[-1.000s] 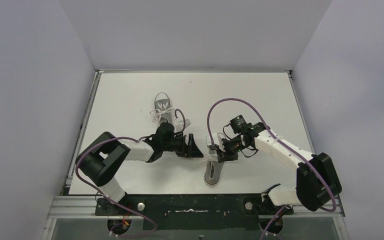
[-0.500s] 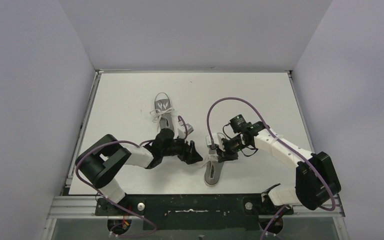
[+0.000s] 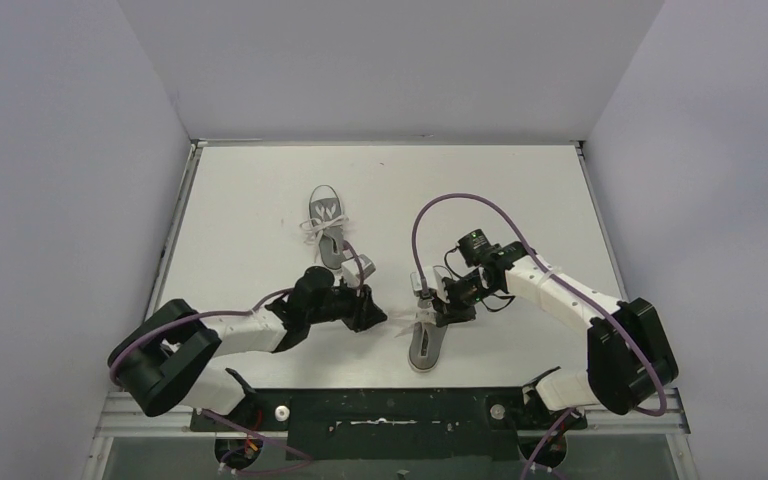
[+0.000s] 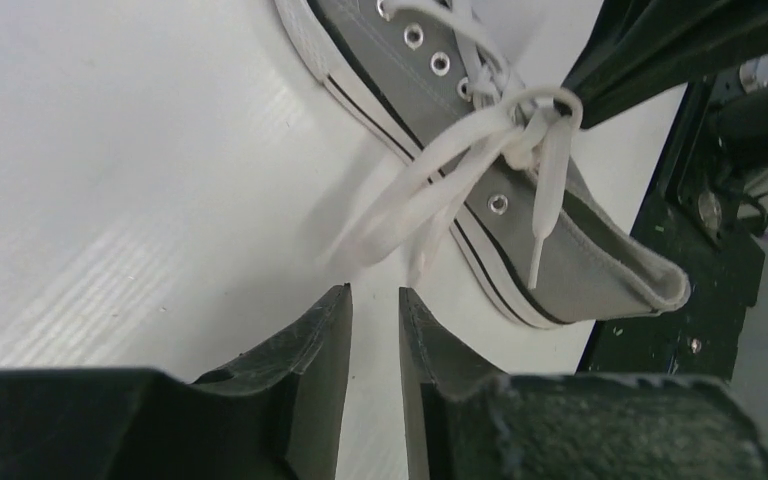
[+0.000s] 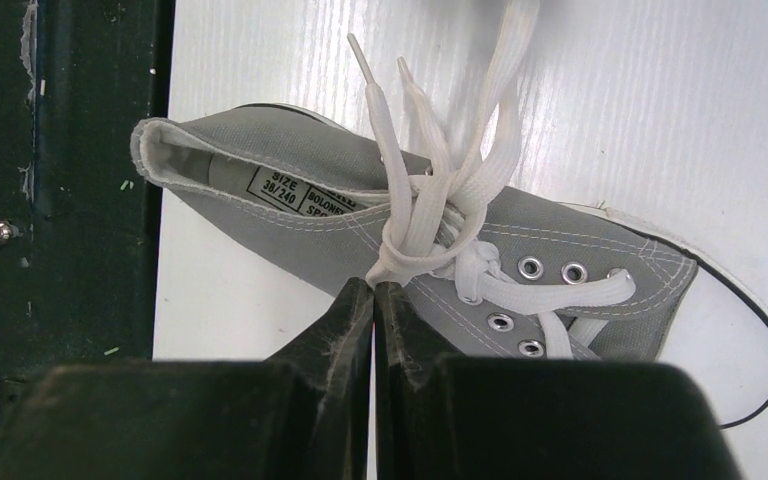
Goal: Tie the shoes
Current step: Adjust the shoelace on the shoe.
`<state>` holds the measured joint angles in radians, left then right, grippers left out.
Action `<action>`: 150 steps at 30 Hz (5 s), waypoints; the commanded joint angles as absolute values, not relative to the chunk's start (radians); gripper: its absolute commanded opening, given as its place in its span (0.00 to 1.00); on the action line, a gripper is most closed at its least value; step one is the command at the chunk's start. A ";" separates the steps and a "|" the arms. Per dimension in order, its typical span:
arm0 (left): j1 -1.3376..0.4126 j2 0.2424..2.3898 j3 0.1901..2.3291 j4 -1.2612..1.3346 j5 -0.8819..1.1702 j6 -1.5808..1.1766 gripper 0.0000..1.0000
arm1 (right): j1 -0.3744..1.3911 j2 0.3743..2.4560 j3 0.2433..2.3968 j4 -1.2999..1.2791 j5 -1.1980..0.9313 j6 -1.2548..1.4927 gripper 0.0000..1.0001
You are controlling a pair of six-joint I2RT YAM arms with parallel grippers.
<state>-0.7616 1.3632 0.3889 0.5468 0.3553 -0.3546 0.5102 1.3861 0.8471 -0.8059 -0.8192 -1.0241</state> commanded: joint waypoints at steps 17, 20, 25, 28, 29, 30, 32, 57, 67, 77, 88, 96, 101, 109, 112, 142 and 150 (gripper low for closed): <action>-0.864 1.698 0.597 0.659 0.510 -0.233 0.36 | 0.499 1.374 0.895 -0.818 -0.837 -1.051 0.00; -0.870 1.692 0.579 0.667 0.508 -0.238 0.33 | 0.499 1.374 0.900 -0.822 -0.836 -1.053 0.00; -0.876 1.664 0.539 0.641 0.514 -0.232 0.14 | 0.498 1.377 0.906 -0.815 -0.838 -1.047 0.00; -0.876 1.614 0.492 0.624 0.489 -0.233 0.00 | 0.498 1.376 0.905 -0.806 -0.838 -1.043 0.00; -0.876 1.596 0.476 0.613 0.479 -0.233 0.00 | 0.497 1.375 0.903 -0.805 -0.838 -1.042 0.00; -0.875 1.575 0.462 0.598 0.469 -0.234 0.00 | 0.496 1.375 0.901 -0.805 -0.838 -1.042 0.00; -0.876 1.532 0.435 0.557 0.460 -0.242 0.00 | 0.495 1.375 0.896 -0.803 -0.836 -1.042 0.00; -0.878 1.178 0.254 0.243 0.431 -0.550 0.00 | 0.479 1.398 0.893 -0.798 -0.859 -1.071 0.00; -0.875 1.009 0.190 0.104 0.384 -0.627 0.00 | 0.478 1.405 0.901 -0.805 -0.859 -1.076 0.00; -0.850 0.902 0.199 -0.119 0.345 -0.707 0.00 | 0.477 1.402 0.900 -0.809 -0.857 -1.076 0.00; -0.817 0.921 0.254 -0.148 0.346 -0.670 0.12 | 0.476 1.407 0.902 -0.805 -0.862 -1.081 0.00; -0.802 0.959 0.434 0.027 0.236 -0.659 0.63 | 0.477 1.408 0.903 -0.802 -0.866 -1.083 0.00; -0.765 1.237 0.546 0.298 0.281 -0.822 0.64 | 0.478 1.412 0.902 -0.800 -0.871 -1.083 0.00; -0.756 1.549 0.730 0.482 0.401 -0.891 0.52 | 0.480 1.411 0.909 -0.807 -0.869 -1.084 0.00; -0.766 1.567 0.722 0.507 0.409 -0.904 0.52 | 0.479 1.413 0.916 -0.807 -0.869 -1.087 0.00; -0.743 1.674 0.783 0.464 0.503 -0.801 0.00 | 0.477 1.377 0.869 -0.778 -0.795 -1.070 0.00; -0.762 1.787 0.925 0.517 0.564 -0.854 0.00 | 0.458 1.355 0.841 -0.748 -0.774 -1.047 0.00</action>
<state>-0.7559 1.7439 0.8532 0.4129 0.5079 -0.8307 0.4725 1.3979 0.8509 -0.7914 -0.7830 -1.0554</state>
